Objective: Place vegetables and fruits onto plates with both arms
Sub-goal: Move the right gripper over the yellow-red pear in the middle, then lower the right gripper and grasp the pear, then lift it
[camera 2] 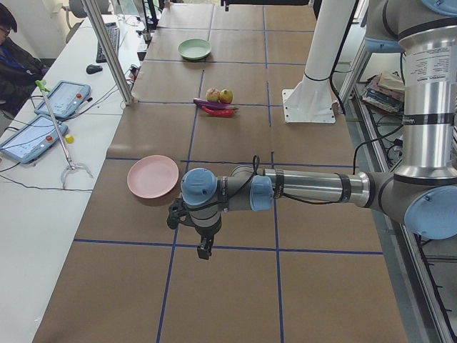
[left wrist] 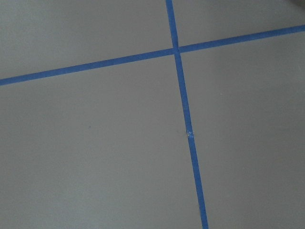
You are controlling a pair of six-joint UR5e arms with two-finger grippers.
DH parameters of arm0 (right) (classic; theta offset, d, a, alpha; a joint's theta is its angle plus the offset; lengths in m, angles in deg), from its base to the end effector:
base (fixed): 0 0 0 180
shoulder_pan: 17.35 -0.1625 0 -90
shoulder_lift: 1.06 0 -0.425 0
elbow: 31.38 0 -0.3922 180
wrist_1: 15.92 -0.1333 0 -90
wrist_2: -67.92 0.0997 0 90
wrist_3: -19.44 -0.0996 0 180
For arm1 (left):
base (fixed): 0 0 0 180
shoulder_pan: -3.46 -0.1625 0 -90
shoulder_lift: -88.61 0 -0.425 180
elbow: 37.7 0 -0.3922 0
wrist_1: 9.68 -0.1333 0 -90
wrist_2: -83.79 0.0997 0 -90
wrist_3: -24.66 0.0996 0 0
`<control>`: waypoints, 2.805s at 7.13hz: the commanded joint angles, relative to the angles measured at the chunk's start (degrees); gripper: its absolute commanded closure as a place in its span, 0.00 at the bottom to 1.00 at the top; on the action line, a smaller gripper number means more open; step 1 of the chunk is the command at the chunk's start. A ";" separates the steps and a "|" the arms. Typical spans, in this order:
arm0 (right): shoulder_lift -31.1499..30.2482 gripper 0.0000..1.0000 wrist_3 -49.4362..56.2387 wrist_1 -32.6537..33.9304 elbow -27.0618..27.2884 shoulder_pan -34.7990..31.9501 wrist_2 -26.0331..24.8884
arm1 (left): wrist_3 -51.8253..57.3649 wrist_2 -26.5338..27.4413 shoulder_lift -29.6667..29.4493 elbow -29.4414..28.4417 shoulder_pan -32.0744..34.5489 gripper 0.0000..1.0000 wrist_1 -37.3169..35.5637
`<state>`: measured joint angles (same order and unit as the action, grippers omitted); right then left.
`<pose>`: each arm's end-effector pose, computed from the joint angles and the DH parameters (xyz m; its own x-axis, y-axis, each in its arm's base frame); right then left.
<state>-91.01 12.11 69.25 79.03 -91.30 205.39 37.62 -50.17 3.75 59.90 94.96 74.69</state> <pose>-0.0770 -0.4843 0.4687 0.5899 -0.3746 0.7154 0.1762 0.9243 0.3387 -0.0759 -0.4475 0.6461 0.7061 0.1681 -0.6878 -0.1357 0.9855 0.1016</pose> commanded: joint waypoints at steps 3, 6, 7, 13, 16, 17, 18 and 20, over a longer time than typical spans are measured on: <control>25.99 0.00 -42.14 -0.10 -2.64 27.82 -16.89 | -0.04 -0.25 -0.04 -0.21 -0.18 0.00 0.09; 39.18 0.00 -59.78 -0.01 -12.80 43.50 -36.42 | -0.04 -0.25 -0.13 -0.65 -0.26 0.00 0.09; 43.41 0.00 -61.73 0.25 -17.90 45.89 -39.44 | -0.04 -0.25 -0.13 -0.65 -0.26 0.00 0.09; 48.90 0.00 -61.49 6.23 -26.73 49.69 -44.74 | -0.04 -0.25 -0.13 -0.74 -2.02 0.00 0.09; 49.25 0.48 -61.22 7.90 -26.82 49.95 -44.22 | -0.04 -0.25 -0.13 -0.83 -2.02 0.00 0.09; 49.42 0.89 -61.31 8.60 -26.13 49.95 -44.13 | -0.04 -0.25 -0.13 -0.83 -2.02 0.00 0.09; 49.60 0.95 -61.31 11.48 -22.47 49.52 -43.78 | 0.05 -0.25 -0.13 -0.83 -2.02 0.00 0.09; 49.08 0.96 -60.96 19.83 -12.37 44.27 -37.39 | 0.05 -0.34 -0.13 -0.74 -2.02 0.00 0.09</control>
<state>-41.61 -49.08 84.75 61.06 -43.87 164.30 37.61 -50.48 3.62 59.08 92.94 74.78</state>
